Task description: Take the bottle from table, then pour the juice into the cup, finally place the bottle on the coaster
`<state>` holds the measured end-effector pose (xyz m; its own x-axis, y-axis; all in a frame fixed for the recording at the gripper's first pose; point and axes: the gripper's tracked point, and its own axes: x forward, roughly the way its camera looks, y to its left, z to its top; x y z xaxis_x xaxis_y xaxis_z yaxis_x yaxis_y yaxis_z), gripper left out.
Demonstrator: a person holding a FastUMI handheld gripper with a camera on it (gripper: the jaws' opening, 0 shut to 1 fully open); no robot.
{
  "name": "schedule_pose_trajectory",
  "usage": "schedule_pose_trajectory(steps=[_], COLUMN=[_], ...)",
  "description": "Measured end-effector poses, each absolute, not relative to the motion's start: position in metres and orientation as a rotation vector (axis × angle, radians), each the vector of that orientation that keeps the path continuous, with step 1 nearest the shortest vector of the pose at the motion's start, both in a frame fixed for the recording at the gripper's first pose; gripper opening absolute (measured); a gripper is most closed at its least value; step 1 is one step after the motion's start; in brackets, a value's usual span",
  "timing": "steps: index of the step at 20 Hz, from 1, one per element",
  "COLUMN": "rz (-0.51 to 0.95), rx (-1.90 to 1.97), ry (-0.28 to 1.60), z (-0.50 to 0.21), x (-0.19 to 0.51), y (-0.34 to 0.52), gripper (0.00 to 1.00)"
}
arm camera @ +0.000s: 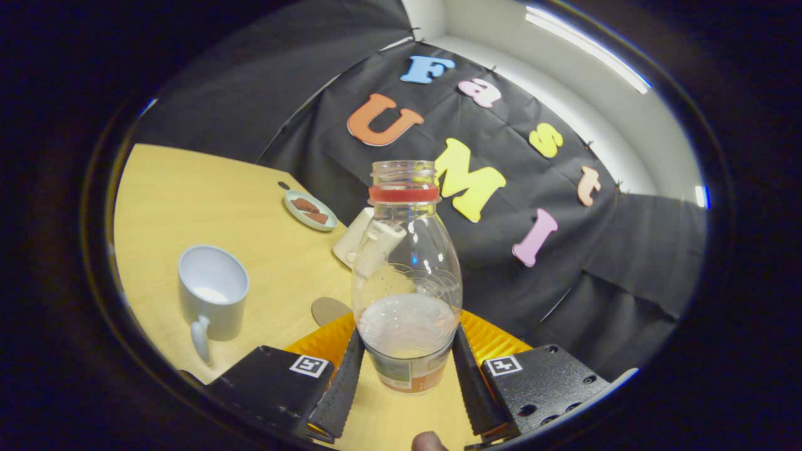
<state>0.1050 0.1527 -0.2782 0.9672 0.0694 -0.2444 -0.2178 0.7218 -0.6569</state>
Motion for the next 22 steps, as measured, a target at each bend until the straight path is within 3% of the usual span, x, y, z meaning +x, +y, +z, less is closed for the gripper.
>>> schedule_pose_trajectory(steps=[6,22], rz=[0.189,0.175], rx=[-1.121,-1.517], ry=[0.087,0.106], z=[-0.287,-0.313], x=[0.100,0.111], y=[0.173,0.173], gripper=[0.76,0.76])
